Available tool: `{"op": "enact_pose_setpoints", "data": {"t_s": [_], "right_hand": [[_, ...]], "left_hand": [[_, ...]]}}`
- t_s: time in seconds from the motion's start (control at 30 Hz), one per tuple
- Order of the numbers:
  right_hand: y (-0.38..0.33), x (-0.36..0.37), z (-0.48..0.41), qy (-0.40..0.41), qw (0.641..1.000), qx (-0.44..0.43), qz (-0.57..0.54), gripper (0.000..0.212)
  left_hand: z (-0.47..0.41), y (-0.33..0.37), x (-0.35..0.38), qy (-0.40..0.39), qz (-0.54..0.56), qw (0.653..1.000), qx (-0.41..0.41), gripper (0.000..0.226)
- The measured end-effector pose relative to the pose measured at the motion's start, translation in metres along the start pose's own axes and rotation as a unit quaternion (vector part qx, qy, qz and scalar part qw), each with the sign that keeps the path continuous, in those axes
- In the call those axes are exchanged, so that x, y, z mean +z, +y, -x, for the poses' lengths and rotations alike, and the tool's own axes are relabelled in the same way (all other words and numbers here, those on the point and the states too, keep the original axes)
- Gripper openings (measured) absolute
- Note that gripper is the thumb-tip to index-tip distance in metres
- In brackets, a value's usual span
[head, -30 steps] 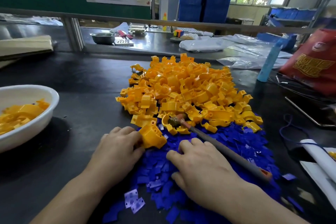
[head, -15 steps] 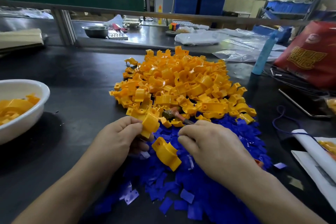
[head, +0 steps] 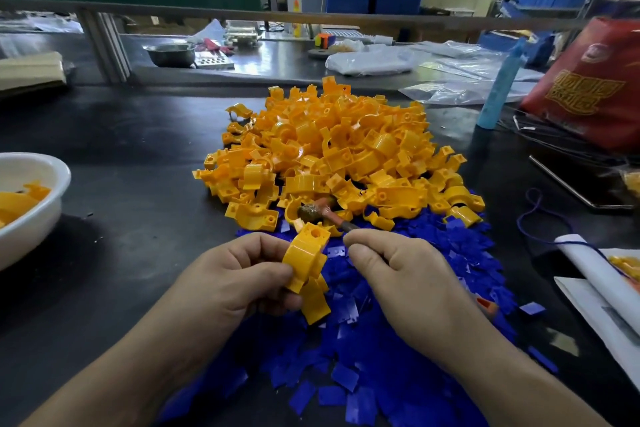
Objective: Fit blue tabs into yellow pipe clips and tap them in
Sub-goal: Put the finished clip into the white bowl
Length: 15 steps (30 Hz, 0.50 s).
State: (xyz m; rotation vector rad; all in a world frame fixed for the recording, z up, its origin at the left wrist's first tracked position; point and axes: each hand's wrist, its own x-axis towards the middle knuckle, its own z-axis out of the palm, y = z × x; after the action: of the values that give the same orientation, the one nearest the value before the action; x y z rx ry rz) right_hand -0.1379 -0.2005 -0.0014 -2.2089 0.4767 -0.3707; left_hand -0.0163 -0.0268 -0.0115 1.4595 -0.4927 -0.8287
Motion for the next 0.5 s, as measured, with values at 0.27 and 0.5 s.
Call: {"op": "enact_pose_setpoints", "data": {"t_s": [0.27,0.5], "right_hand": [[-0.007,-0.005,-0.003,-0.047,0.929,0.12,-0.346,0.021],[-0.007,-0.015,-0.008,-0.084,0.775,0.168,-0.603,0.043]], "left_hand": [[0.0,0.0,0.0,0.013,-0.005,1.0,0.011,0.022],[0.003,0.002,0.001,0.004,-0.007,1.0,0.017,0.022]]}}
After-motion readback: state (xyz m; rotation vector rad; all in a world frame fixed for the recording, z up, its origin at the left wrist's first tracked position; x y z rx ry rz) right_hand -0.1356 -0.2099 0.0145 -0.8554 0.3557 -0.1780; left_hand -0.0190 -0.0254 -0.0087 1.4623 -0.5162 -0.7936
